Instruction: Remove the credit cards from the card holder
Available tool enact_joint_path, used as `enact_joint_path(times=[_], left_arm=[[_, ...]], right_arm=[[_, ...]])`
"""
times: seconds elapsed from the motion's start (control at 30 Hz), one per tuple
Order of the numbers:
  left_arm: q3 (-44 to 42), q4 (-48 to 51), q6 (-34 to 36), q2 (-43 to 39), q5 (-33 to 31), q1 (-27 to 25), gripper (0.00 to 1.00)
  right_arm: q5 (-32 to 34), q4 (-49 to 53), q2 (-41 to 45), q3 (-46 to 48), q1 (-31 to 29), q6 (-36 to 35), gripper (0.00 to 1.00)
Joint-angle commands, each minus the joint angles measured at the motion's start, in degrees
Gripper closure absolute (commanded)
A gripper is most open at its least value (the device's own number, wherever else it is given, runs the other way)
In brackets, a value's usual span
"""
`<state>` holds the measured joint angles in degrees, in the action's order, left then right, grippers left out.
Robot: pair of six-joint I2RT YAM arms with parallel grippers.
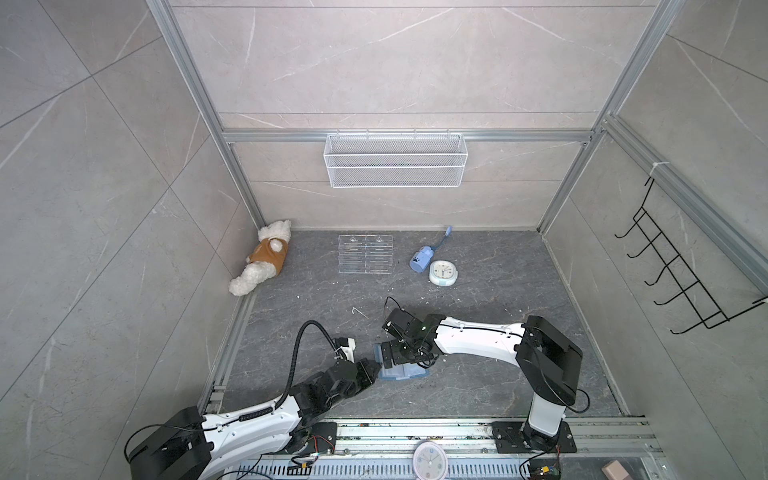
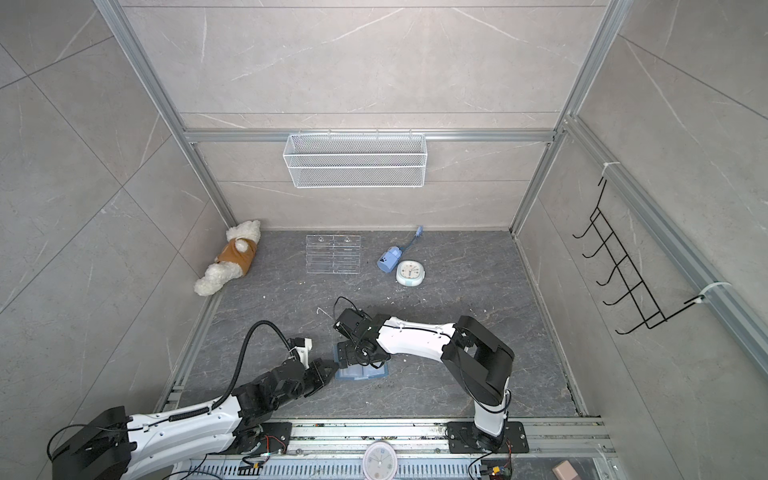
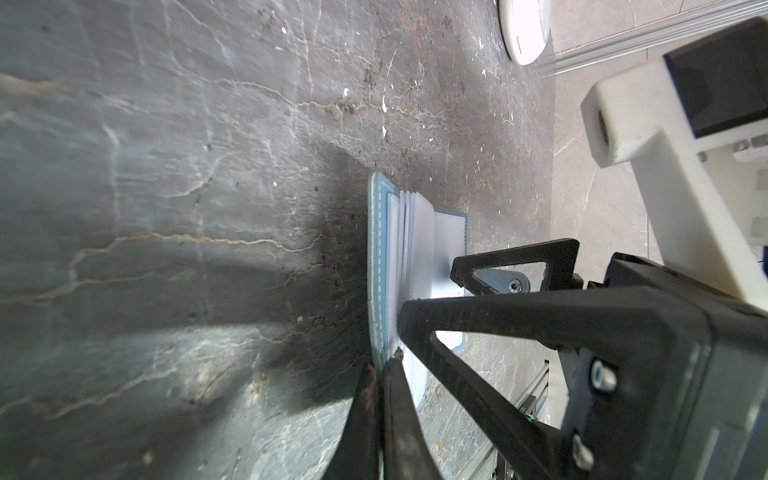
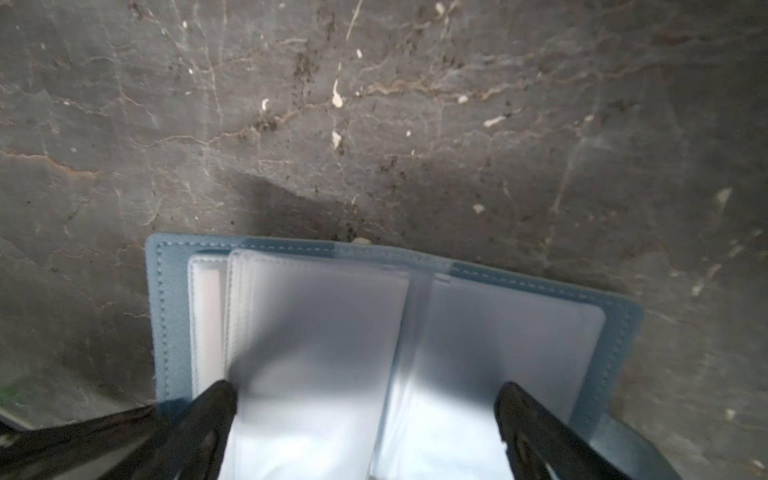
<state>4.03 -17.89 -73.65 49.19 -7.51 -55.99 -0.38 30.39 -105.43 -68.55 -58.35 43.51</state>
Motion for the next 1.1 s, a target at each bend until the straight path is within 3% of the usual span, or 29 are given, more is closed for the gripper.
enact_joint_path(times=[0.0,0.63,0.9,1.07], left_arm=[[-0.05,-0.33,-0.78,-1.21,-1.97,-0.18,1.0],[-0.1,-0.28,-0.8,-1.41,-2.01,-0.27,1.0],[-0.04,-0.28,-0.67,-1.38,-1.96,-0.26,1.0],[0.1,-0.26,-0.54,-1.32,-2.15,-0.26,1.0]], right_arm=[[4.02,3.86,1.08,1.46,0.34,0.84,0.01],[6.47,5.83,7.12,5.98,3.2,1.19,0.02],[13.25,11.79,19.7,15.25,9.21,1.94,0.02],[8.1,5.58,23.71,14.49,5.25,0.99,0.02]])
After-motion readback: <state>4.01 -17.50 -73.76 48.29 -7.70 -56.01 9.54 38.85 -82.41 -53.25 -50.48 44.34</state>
